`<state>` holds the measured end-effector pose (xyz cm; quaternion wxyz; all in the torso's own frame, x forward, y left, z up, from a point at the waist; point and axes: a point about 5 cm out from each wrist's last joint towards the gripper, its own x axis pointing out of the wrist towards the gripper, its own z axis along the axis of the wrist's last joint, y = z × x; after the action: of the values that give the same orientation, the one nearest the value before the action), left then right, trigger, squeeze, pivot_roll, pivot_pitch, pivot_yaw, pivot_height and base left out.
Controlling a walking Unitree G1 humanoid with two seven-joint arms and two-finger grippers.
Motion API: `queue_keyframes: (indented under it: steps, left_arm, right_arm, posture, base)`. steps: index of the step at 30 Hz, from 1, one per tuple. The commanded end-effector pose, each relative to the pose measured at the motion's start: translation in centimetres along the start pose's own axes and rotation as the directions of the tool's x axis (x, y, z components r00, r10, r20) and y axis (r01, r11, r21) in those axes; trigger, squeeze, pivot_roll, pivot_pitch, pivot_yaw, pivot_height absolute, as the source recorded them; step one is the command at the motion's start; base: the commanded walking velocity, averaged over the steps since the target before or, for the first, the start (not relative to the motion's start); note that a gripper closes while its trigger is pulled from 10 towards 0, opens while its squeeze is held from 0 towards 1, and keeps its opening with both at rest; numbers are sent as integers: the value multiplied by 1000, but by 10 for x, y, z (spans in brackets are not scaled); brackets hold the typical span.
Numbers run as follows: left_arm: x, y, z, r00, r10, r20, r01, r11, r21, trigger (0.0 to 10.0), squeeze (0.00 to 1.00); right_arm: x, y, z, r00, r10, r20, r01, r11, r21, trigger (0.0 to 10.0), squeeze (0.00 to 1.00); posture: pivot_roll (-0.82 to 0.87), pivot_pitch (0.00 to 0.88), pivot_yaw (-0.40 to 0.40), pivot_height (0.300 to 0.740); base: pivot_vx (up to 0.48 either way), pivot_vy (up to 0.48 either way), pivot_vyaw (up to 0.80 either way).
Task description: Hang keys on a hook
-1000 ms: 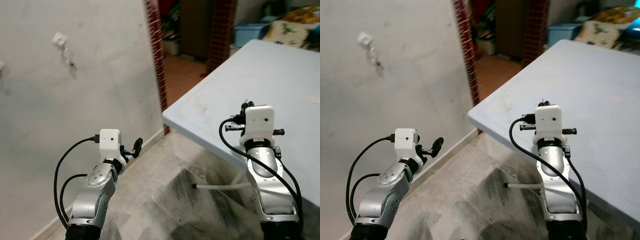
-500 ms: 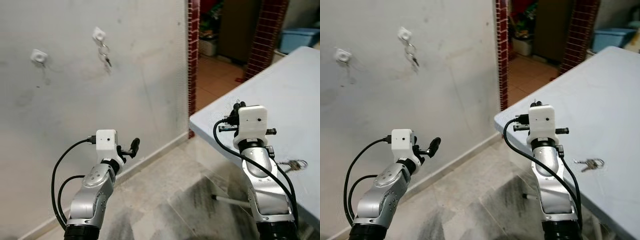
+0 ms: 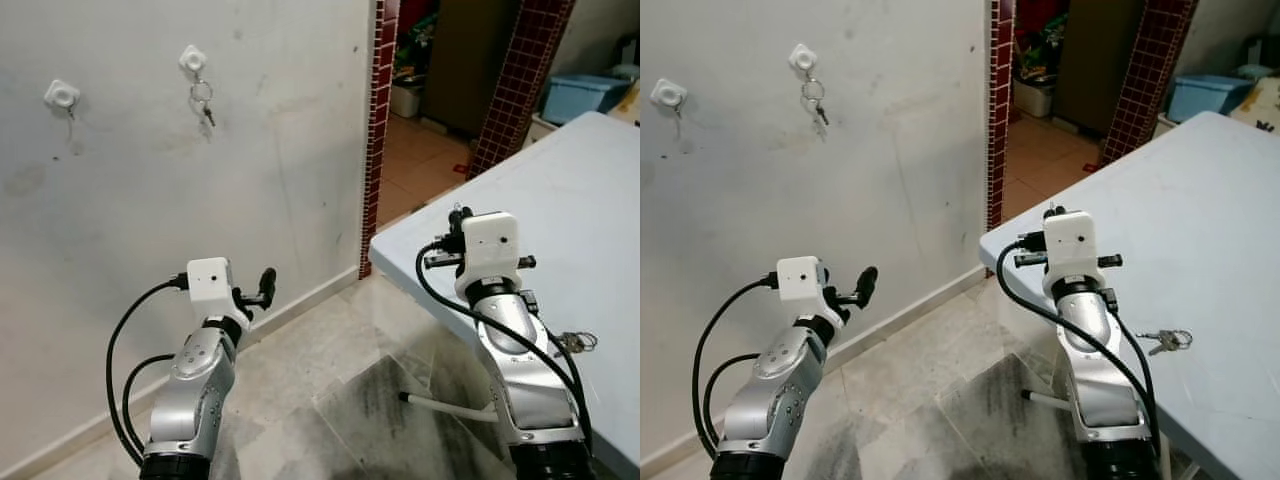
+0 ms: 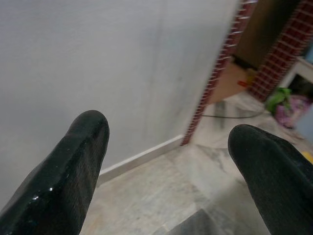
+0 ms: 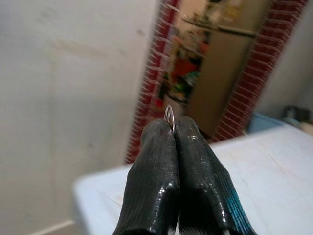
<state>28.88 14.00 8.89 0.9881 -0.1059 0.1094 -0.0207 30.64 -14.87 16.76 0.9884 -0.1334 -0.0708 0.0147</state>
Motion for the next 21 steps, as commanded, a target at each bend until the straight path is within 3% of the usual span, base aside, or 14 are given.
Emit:
queue_keyframes:
  steps: [1,11,21]
  left_arm:
    - [-1,1,3,1000,6,19,-6,1000,8,10000,0]
    - [2,6,6,1000,-14,9,14,999,38,10000,0]
    - [8,-5,9,997,-83,-9,83,993,82,10000,0]
  right_arm:
    - [2,0,1,1000,5,0,-5,1000,-5,10000,0]
    - [0,3,0,1000,-14,6,14,1000,0,10000,0]
    - [-2,1,-1,998,-62,6,62,998,21,10000,0]
  posture:
    - [-46,0,24,740]
    - [-61,0,86,740]
    - [-77,0,130,740]
  base:
    - [0,0,0]
    - [0,0,738]
    - [0,0,800]
